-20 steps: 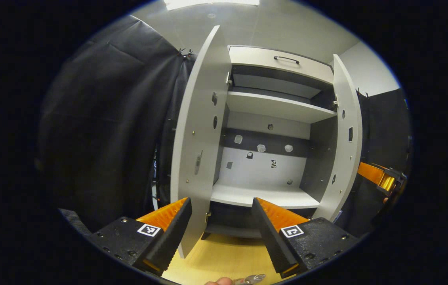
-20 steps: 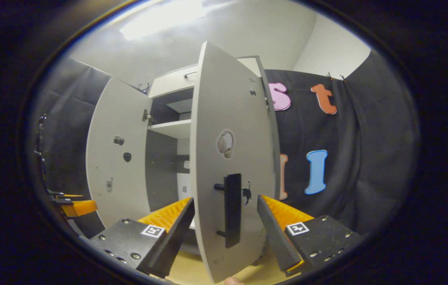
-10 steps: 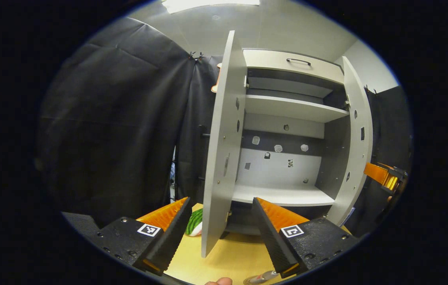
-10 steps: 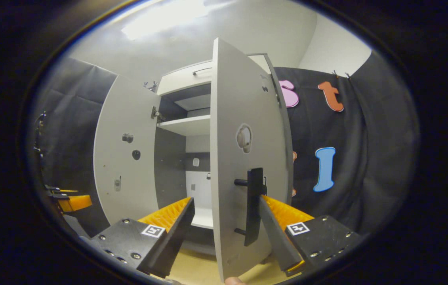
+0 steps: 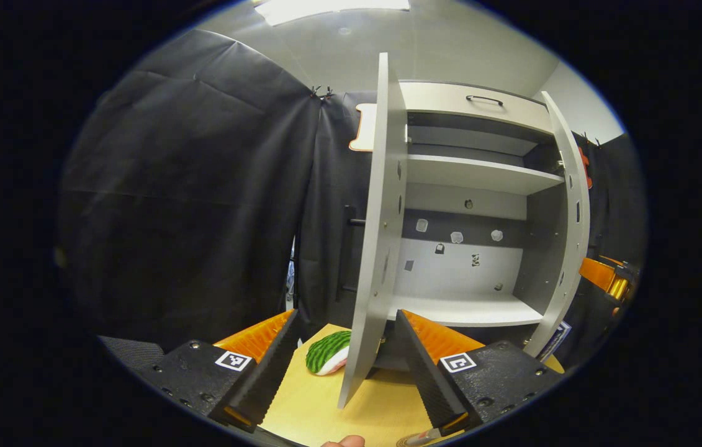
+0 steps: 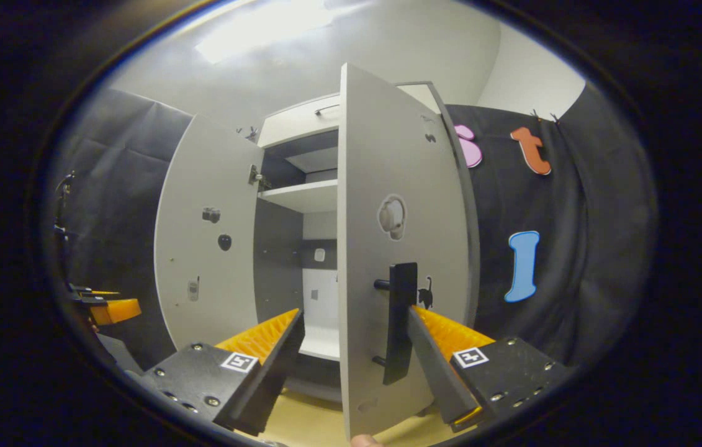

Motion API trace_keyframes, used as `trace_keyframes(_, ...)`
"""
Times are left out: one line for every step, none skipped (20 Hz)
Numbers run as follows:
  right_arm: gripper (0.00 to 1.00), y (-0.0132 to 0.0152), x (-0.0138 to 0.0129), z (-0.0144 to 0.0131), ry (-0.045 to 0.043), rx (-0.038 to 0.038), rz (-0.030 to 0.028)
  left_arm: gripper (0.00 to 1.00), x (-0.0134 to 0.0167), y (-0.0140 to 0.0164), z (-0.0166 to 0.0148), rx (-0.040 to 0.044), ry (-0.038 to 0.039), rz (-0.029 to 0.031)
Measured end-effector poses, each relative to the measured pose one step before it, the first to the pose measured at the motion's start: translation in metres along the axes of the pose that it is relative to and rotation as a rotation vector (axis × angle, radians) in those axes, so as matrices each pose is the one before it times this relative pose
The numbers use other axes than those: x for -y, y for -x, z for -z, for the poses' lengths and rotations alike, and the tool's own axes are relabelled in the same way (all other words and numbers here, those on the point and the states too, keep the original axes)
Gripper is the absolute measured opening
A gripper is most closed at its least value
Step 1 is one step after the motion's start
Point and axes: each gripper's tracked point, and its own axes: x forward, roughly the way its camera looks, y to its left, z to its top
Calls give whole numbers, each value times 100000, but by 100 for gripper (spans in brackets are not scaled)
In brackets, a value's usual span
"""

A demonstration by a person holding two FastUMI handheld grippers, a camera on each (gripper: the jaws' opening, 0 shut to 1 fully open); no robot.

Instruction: Grasp the bottle in the cabinet with the left hand and place it on the coaster, then close the right door with the right hand and the left door with the left hand.

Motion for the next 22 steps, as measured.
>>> trace_keyframes(98, -358, -820, 471, -1740, -1122, -2518, 94, -344, -70, -119, 354, -129, -872)
trace_keyframes(98, -294, -488, 330, -1279, -1107, -1295, 94, -387, 60, -217, 531, -101, -794)
trace_keyframes(98, -186, -299, 235, -536, -579, -460, 94, -500, -41, -285, 553, -57, -845)
trace_keyframes(98, -280, -195, 148, 42, -358, -228, 94, -459, 65, -326, 328, -35, -901)
trace_keyframes(99, -203, -232, 201, 73, -264, -130, 95, -3, -153, 246, 315, -79, -905)
trace_keyframes(99, -159, -96, 133, -49, -242, 9, 95, -301, -106, -67, 260, -147, -834)
trace_keyframes(99, -4, -67, 118, -170, -161, 249, 94, -668, -99, -82, 280, -205, -1096)
trace_keyframes(98, -49, 82, 86, -303, -252, 314, 94, -859, -258, -124, 268, -240, -1408)
trace_keyframes(98, -18, 9, 114, -306, -51, 295, 94, -882, -245, -5, -38, -151, -1530)
trace_keyframes(99, -38, 89, -22, -203, 176, 389, 95, -522, -316, 67, -312, 13, -1579)
trace_keyframes(99, -21, 3, -29, 74, 159, 430, 95, -346, -374, 327, -800, -31, -1934)
trace_keyframes(99, 29, 54, -57, 261, 220, 378, 95, -350, -389, 269, -779, 231, -1463)
trace_keyframes(99, 154, -27, -59, 340, 257, 564, 95, -61, -223, 261, -760, 618, -621)
trace_keyframes(99, 88, 164, -68, 365, 214, 566, 95, 51, -292, 204, -681, 897, -3)
trace_keyframes(99, 115, 173, 51, 300, 232, 745, 94, 97, -341, 315, -658, 895, 0)
trace_keyframes(98, 72, 63, -44, 130, 149, 599, 94, 33, -377, 212, -762, 604, -150)
trace_keyframes(98, 30, 71, -63, -73, 111, 471, 94, -126, -420, 232, -516, 220, -75)
trace_keyframes(99, 68, 97, -41, -57, 135, 359, 94, 48, -373, 134, -440, -76, -174)
trace_keyframes(99, 28, 132, -21, 160, 208, 443, 95, 166, -380, 364, -444, -166, 204)
trace_keyframes(99, 33, 135, -156, 358, 175, 483, 95, 282, -392, 214, -514, -91, 266)
trace_keyframes(99, 85, 267, -32, 384, 170, 552, 95, 232, -334, 382, -713, 10, 467)
trace_keyframes(99, 50, 327, -94, 341, 178, 736, 95, 311, -225, 402, -840, 121, 465)
